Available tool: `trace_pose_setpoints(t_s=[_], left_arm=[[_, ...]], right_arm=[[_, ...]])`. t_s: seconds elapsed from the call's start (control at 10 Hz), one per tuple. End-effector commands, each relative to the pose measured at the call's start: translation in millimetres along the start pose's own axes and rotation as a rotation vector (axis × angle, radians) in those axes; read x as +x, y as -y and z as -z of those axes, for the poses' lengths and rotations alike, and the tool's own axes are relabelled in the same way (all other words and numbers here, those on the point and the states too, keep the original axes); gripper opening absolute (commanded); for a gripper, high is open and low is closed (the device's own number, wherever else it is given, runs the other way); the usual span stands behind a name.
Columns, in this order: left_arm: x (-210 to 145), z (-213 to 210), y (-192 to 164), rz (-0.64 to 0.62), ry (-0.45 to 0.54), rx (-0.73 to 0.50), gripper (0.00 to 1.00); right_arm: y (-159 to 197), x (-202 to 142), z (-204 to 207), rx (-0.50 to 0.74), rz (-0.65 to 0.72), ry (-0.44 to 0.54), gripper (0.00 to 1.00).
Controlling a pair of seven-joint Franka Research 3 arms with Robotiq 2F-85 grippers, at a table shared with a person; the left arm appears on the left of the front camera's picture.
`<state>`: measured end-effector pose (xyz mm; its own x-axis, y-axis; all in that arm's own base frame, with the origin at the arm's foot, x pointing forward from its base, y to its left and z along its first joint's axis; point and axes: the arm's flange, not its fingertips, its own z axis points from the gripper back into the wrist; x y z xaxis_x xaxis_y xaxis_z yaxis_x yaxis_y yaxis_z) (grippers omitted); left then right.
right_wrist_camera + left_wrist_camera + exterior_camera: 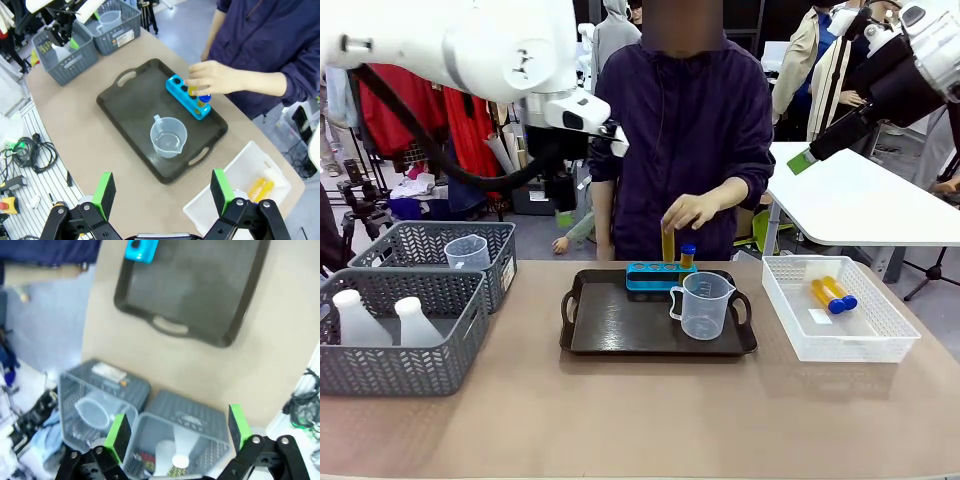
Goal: Prepare the laboratory tools.
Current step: Pick up one Small flask and place it on the Handle tray.
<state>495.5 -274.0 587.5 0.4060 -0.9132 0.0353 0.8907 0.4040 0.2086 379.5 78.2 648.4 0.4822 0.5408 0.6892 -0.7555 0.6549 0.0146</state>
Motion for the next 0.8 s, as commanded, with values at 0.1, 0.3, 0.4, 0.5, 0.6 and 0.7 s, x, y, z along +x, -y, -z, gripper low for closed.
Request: trace_pose_setpoints(t_s=[0.1, 0.3, 0.4, 0.5, 0.6, 0.7], left_arm=[[-63, -11, 14, -0.224, -0.066, 0.077, 1.00], [-109, -12, 10, -0.364, -0.081, 0.049, 1.00], [-132, -8, 8, -0.442, -0.074, 0.037, 1.00], [-156, -2, 3, -0.494, -0.059, 0.013, 1.00], [-168, 3, -2, -0.526, -0.061, -0.003, 1.00], [-147, 16, -5, -0.483, -0.064, -0.018, 1.00]], right_arm=[[0, 1, -1, 0.018, -0.001, 0.016, 1.00], [0, 1, -1, 0.018, -0.001, 0.016, 1.00], [0, 1, -1, 0.018, -0.001, 0.016, 1.00], [0, 1, -1, 0.018, -0.001, 0.016, 1.00], [0, 1, -1, 0.018, -0.001, 0.016, 1.00], [0, 1, -1, 0.018, -0.001, 0.016, 1.00]])
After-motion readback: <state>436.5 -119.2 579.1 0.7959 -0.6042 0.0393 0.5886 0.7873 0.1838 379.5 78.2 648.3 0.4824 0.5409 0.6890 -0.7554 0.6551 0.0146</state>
